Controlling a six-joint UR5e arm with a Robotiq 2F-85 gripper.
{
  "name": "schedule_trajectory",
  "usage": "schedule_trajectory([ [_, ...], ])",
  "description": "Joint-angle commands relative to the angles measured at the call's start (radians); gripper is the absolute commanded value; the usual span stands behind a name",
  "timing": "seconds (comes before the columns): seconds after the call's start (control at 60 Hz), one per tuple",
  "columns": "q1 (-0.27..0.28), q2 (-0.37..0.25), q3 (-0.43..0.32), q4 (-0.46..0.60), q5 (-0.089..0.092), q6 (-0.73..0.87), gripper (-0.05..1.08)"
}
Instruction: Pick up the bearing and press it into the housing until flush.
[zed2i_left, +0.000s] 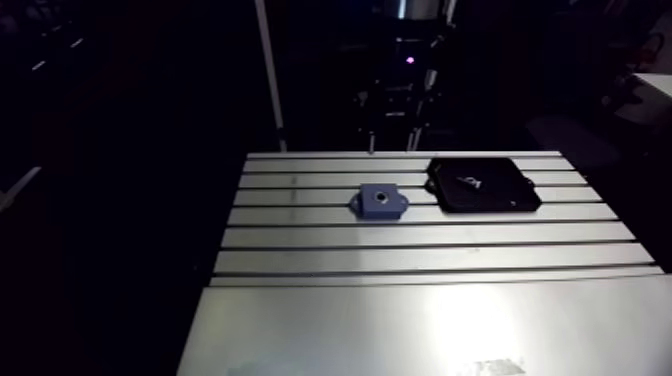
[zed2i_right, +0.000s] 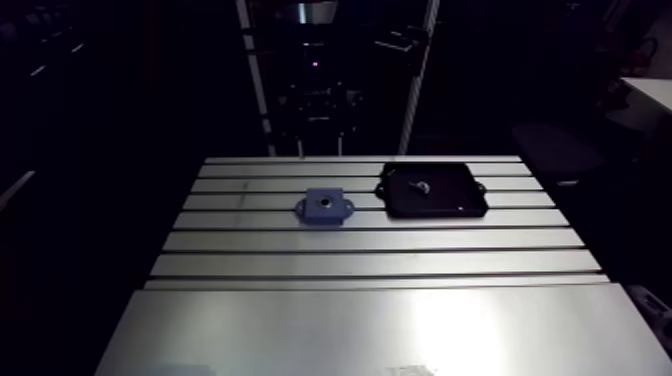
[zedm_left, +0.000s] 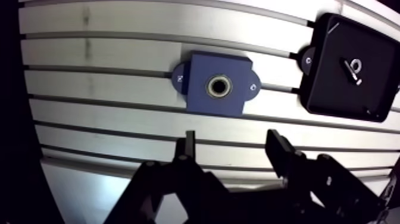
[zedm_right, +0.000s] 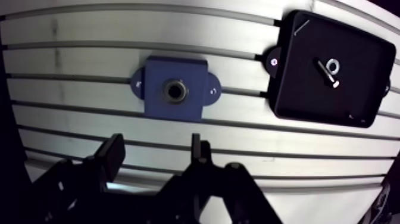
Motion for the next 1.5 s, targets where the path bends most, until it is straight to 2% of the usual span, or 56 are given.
schedule_trajectory([
  [0.017, 0.0, -0.073, -0.158, 0.24, -0.005, 0.011, 0.0],
  [0.133, -0.002, -0.095, -0.205, 0.295, -0.005, 0.017, 0.0],
  [0.25, -0.003, -0.114, -0.222, 0.321, -0.005, 0.017, 0.0],
  [0.7, -0.003, -0.228, -0.192, 0.362, -0.005, 0.006, 0.0],
  [0.933, -0.005, -0.246, -0.193, 0.379, -0.005, 0.005, 0.0],
  [1.283, -0.061, -0.263, -0.195, 0.387, -0.005, 0.005, 0.0],
  [1.5, -0.063, -0.268, -0.194, 0.387, -0.006, 0.003, 0.0],
])
